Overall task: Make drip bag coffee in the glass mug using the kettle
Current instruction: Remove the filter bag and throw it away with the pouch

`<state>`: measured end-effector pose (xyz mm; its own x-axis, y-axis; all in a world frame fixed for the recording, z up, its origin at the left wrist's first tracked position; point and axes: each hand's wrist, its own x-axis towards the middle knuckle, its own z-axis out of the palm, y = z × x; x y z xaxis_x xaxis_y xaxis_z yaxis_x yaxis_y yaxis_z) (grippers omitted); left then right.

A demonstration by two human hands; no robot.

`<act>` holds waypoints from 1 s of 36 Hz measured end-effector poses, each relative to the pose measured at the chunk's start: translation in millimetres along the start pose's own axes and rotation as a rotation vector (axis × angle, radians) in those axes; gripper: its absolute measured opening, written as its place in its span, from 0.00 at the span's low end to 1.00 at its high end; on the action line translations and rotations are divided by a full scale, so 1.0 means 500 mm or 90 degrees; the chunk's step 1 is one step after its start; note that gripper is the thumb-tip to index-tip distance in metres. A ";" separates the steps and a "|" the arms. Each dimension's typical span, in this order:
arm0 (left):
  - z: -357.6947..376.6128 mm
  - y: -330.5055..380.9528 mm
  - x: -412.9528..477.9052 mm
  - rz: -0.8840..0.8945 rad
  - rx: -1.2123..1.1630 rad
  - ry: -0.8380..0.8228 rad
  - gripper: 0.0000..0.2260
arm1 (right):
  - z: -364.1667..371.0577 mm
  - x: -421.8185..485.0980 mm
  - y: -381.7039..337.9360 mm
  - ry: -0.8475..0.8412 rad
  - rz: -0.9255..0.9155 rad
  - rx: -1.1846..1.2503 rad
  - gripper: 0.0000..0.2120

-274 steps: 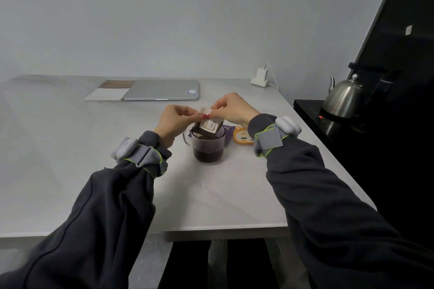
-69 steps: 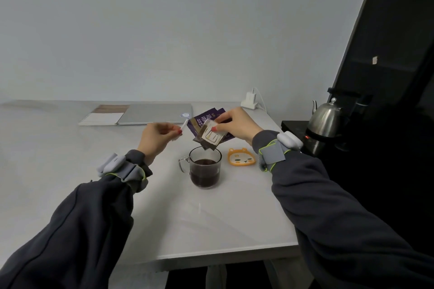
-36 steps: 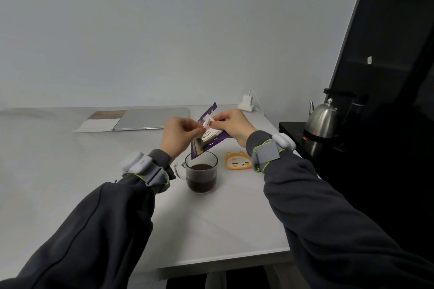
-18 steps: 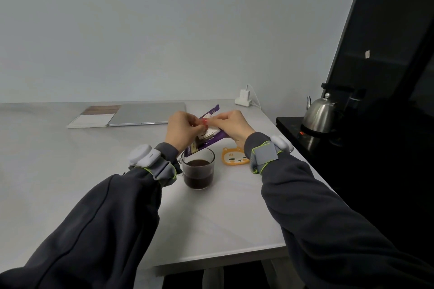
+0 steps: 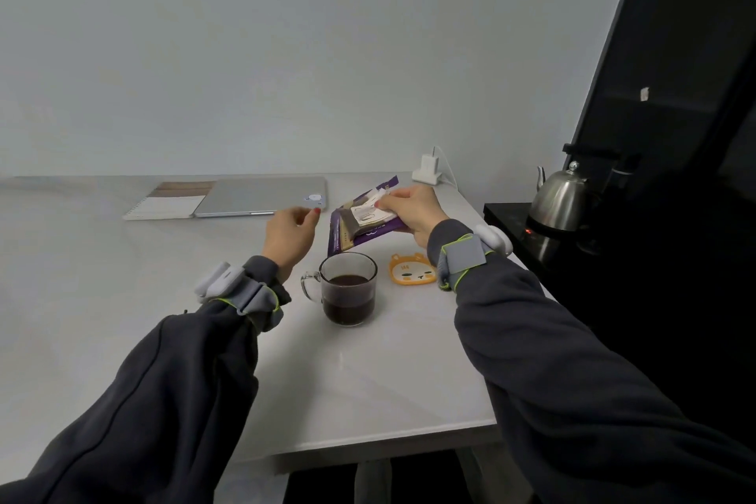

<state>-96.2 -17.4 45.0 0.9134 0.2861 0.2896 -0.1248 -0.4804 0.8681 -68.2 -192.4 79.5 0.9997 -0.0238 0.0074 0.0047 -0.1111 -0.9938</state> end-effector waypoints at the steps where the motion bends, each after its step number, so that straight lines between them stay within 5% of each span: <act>1: -0.002 -0.003 0.000 -0.013 0.012 -0.015 0.14 | 0.000 0.000 0.001 0.001 0.006 0.007 0.05; 13: -0.006 -0.025 -0.027 -0.018 0.050 -0.111 0.13 | -0.030 -0.013 -0.005 0.016 0.028 0.086 0.05; 23: 0.002 -0.064 -0.092 -0.138 -0.047 -0.255 0.24 | -0.097 -0.036 0.001 0.022 0.033 0.109 0.08; 29: 0.011 -0.061 -0.109 0.032 0.017 -0.026 0.16 | -0.132 -0.052 0.009 0.027 0.043 0.132 0.07; 36: 0.085 0.042 -0.121 0.141 -0.021 -0.077 0.07 | -0.240 -0.088 0.024 0.073 0.068 0.214 0.06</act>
<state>-137.6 -80.1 28.6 0.9019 0.0751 0.4253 -0.3374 -0.4922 0.8024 -114.8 -312.1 80.4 0.9858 -0.1317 -0.1044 -0.0720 0.2306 -0.9704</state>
